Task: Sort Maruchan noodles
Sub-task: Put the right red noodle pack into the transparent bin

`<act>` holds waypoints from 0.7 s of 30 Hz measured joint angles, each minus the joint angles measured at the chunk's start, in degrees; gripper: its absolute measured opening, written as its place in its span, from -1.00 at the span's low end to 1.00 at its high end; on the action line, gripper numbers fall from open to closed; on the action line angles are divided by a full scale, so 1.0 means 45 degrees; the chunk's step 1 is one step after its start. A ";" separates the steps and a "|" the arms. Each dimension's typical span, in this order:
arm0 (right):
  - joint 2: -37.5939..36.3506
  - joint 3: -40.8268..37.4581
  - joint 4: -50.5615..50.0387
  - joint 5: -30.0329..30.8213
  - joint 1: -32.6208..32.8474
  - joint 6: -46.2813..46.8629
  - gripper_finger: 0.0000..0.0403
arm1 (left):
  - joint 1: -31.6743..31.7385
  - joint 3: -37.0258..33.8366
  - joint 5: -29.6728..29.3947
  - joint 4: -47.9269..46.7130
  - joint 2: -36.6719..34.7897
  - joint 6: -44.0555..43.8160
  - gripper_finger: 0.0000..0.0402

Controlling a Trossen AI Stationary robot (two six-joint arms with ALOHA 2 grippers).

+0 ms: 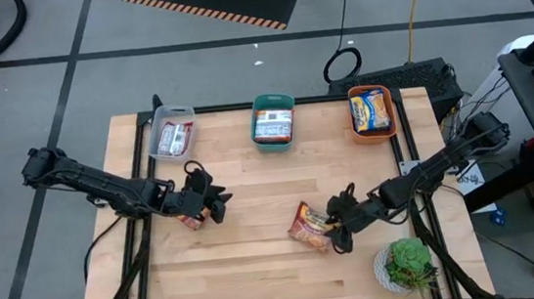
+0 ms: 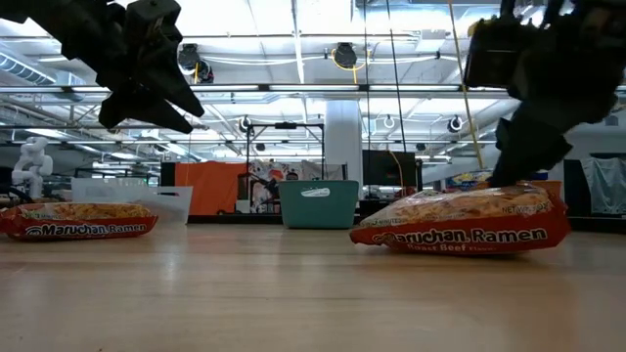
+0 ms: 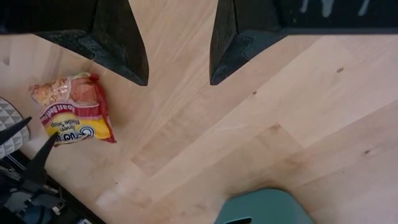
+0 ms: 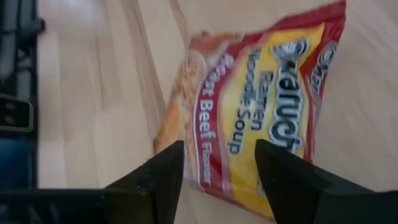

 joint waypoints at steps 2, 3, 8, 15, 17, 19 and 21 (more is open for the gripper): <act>0.0000 0.0000 -0.0343 -0.0005 0.0111 -0.0011 -0.03 | 0.0000 0.0000 0.0000 0.0000 0.0000 0.0017 -0.13; 0.0000 0.0000 -0.0477 -0.0018 0.0131 -0.0074 -0.03 | 0.0000 0.0000 0.0000 0.0000 0.0000 0.0034 -0.13; -0.0282 0.0000 -0.0977 0.0015 0.0136 -0.0788 -0.02 | 0.0000 0.0000 0.0002 -0.0002 0.0000 0.0032 -0.13; -0.1273 0.0005 -0.2000 0.0434 0.0460 -0.0844 -0.02 | 0.0000 0.0000 0.0006 -0.0083 0.0000 0.0034 -0.13; -0.1390 0.0005 -0.2176 0.0820 0.0594 -0.0542 -0.02 | 0.0000 0.0000 0.0010 -0.0121 0.0000 0.0034 -0.13; -0.1418 0.0005 -0.2451 0.1065 0.0712 -0.0283 -0.02 | 0.0000 0.0000 0.0014 -0.0121 0.0000 0.0029 -0.13; -0.1400 -0.0034 -0.2549 0.1073 0.0779 -0.0201 -0.02 | 0.0000 0.0000 0.0022 -0.0136 0.0000 0.0027 -0.13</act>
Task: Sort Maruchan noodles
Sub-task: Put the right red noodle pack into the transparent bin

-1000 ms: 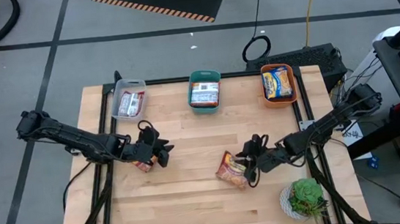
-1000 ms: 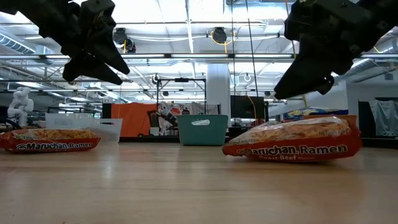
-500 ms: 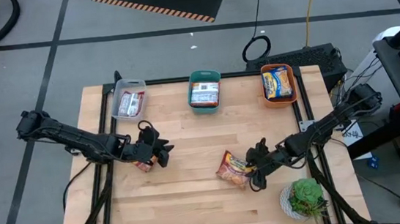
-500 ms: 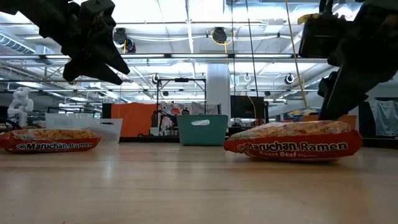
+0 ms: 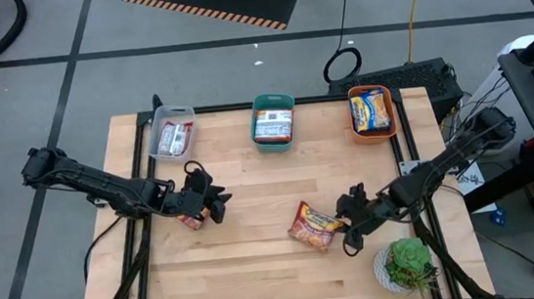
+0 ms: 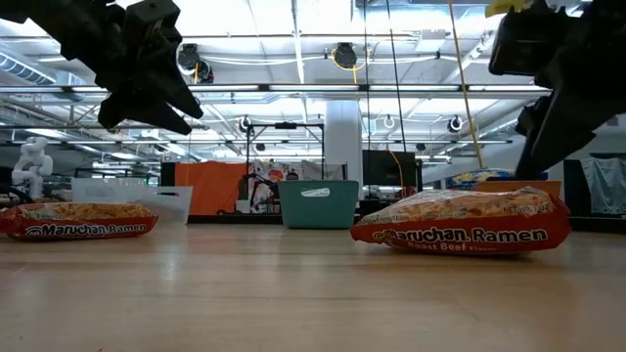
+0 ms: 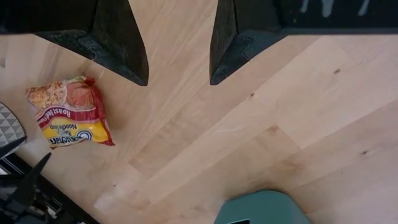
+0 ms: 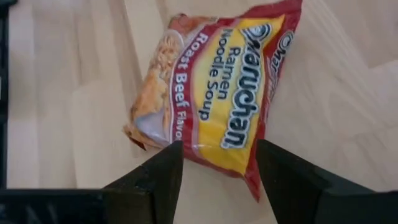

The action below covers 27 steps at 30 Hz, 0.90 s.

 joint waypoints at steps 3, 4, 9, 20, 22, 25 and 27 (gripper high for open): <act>-0.0004 -0.0255 -0.0020 -0.0046 0.0138 0.0119 -0.02 | -0.0005 0.0000 0.0012 -0.0023 0.0000 -0.0060 -0.13; 0.0001 -0.0350 -0.0011 -0.0078 0.0219 0.0133 -0.02 | -0.0005 0.0000 0.0016 -0.0042 0.0000 -0.0089 -0.13; 0.0001 -0.0949 0.0167 -0.0120 0.0550 0.0141 -0.02 | 0.0000 0.0000 0.0012 -0.0068 0.0000 -0.0095 -0.13; 0.0980 -0.2919 0.4053 -0.0208 0.0610 -0.0956 -0.02 | 0.0000 0.0000 0.0007 -0.0073 0.0000 -0.0100 -0.13; 0.1247 -0.3072 0.4782 -0.0371 0.0600 -0.1425 -0.02 | 0.0000 0.0000 0.0007 -0.0068 -0.0002 -0.0105 -0.13; 0.1375 -0.3095 0.4972 -0.0333 0.0600 -0.2236 -0.02 | 0.0000 0.0000 0.0003 -0.0058 -0.0005 -0.0114 -0.13; 0.1380 -0.3106 0.5055 -0.0328 0.0590 -0.2736 -0.02 | 0.0015 0.0000 0.0003 -0.0058 0.0000 -0.0114 -0.13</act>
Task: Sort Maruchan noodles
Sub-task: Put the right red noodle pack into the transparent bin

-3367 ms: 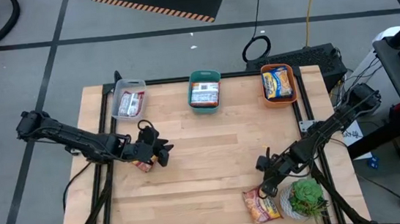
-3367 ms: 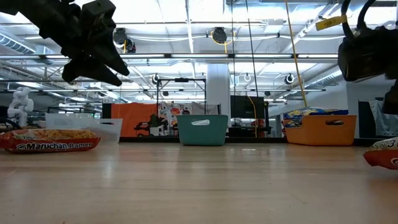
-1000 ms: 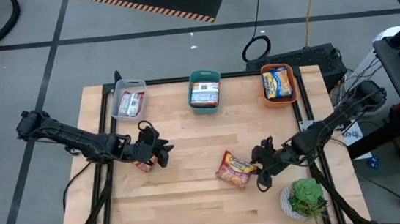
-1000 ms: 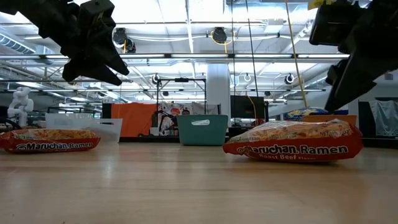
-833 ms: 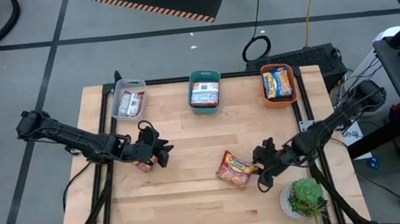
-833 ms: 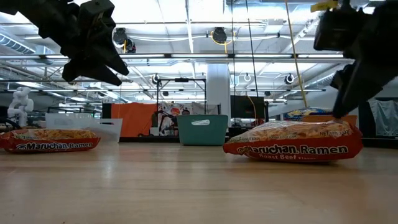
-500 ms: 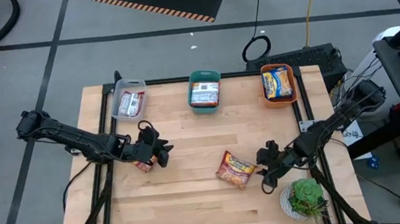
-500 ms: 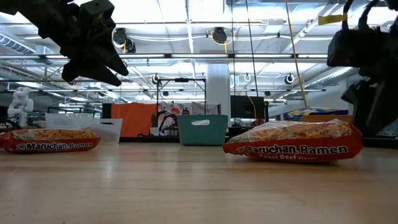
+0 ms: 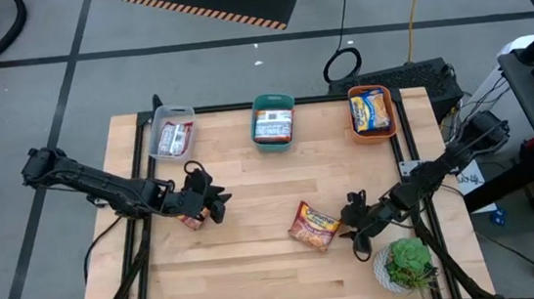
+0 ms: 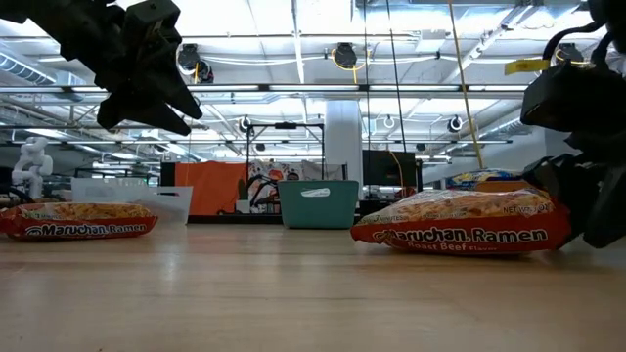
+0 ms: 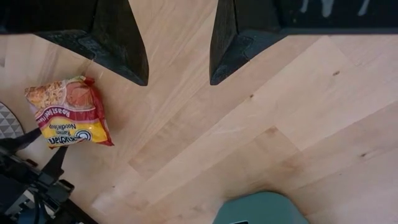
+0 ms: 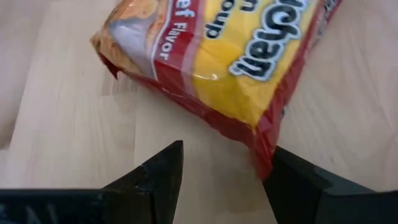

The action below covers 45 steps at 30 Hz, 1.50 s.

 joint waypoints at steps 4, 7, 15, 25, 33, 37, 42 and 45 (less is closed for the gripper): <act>0.0010 -0.0022 0.0696 0.0198 -0.0005 -0.0850 -0.03 | 0.0000 0.0000 -0.0005 -0.0004 0.0000 0.0000 -0.13; 0.0010 -0.0022 0.1188 0.0213 -0.0005 -0.1212 -0.03 | 0.0005 0.0000 -0.0006 -0.0010 0.0000 0.0005 -0.13; 0.0010 -0.0022 0.1457 0.0221 -0.0015 -0.1141 -0.07 | 0.0005 0.0000 -0.0010 -0.0126 -0.0004 0.0005 -0.13; 0.0005 -0.0022 0.1419 -0.0756 -0.0381 0.0557 -0.27 | 0.0005 0.0000 -0.0010 -0.0170 0.0000 -0.0001 -0.13; 0.0005 -0.0017 0.1419 -0.1144 -0.0573 0.1784 -0.19 | 0.0005 0.0000 -0.0010 -0.0170 -0.0004 -0.0044 -0.13; 0.0000 -0.0017 0.1423 -0.1435 -0.0573 0.2215 -0.09 | 0.0005 0.0000 -0.0010 -0.0175 -0.0002 -0.0044 -0.13; 0.0000 -0.0017 0.1433 -0.1471 -0.0573 0.2215 -0.03 | 0.0005 0.0000 -0.0010 -0.0175 0.0000 -0.0039 -0.13; 0.0000 -0.0017 0.1433 -0.1474 -0.0573 0.2346 -0.05 | 0.0005 0.0000 -0.0010 -0.0175 0.0000 0.0007 -0.13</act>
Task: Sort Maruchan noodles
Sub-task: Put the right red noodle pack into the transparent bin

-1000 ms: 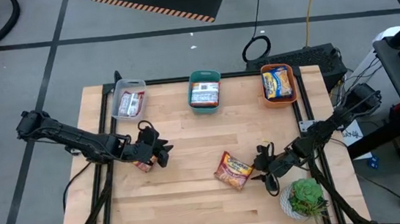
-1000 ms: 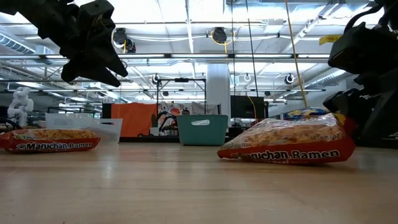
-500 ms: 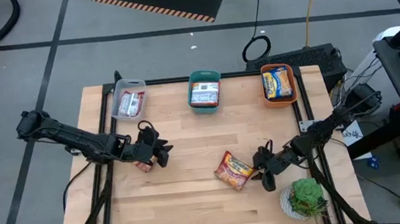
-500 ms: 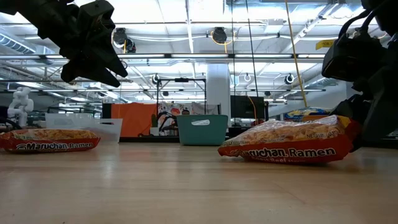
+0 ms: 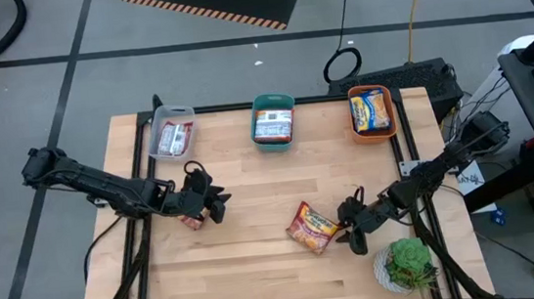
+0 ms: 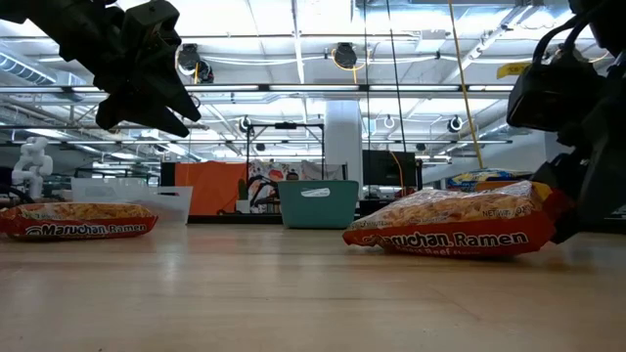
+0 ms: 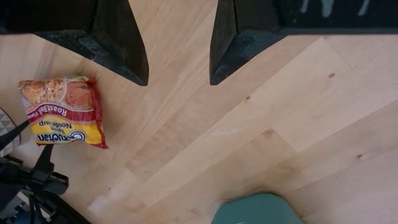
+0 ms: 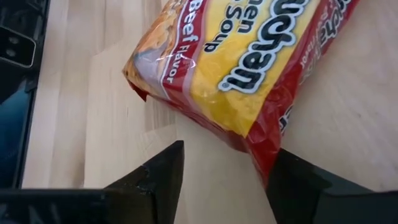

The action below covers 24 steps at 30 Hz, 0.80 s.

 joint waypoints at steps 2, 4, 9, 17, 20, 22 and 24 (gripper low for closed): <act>0.0000 0.0000 -0.0005 0.0000 -0.0014 0.0259 -0.08 | 0.0000 0.0000 0.0000 -0.0005 0.0000 0.0012 -0.13; -0.0057 0.0000 -0.0019 0.0002 -0.0045 0.0494 -0.11 | 0.0000 0.0000 0.0000 -0.0005 0.0000 0.0012 -0.13; -0.0223 0.0010 0.0137 0.0000 -0.0189 0.1114 -0.16 | 0.0000 0.0000 0.0000 -0.0010 0.0000 0.0012 -0.13; -0.0228 0.0010 0.0552 0.0015 -0.0185 0.1049 -0.11 | 0.0000 0.0000 -0.0005 -0.0010 -0.0005 0.0012 -0.13; -0.0228 0.0010 0.0549 0.0019 -0.0185 0.1040 -0.16 | 0.0000 0.0000 -0.0005 -0.0009 0.0000 0.0012 -0.13; -0.0228 0.0010 0.0549 0.0030 -0.0185 0.1070 -0.23 | 0.0002 0.0000 -0.0005 -0.0010 0.0000 0.0007 -0.13; -0.0228 0.0010 0.0549 0.0071 -0.0185 0.1078 -0.33 | 0.0000 0.0000 -0.0005 -0.0005 0.0000 -0.0020 -0.13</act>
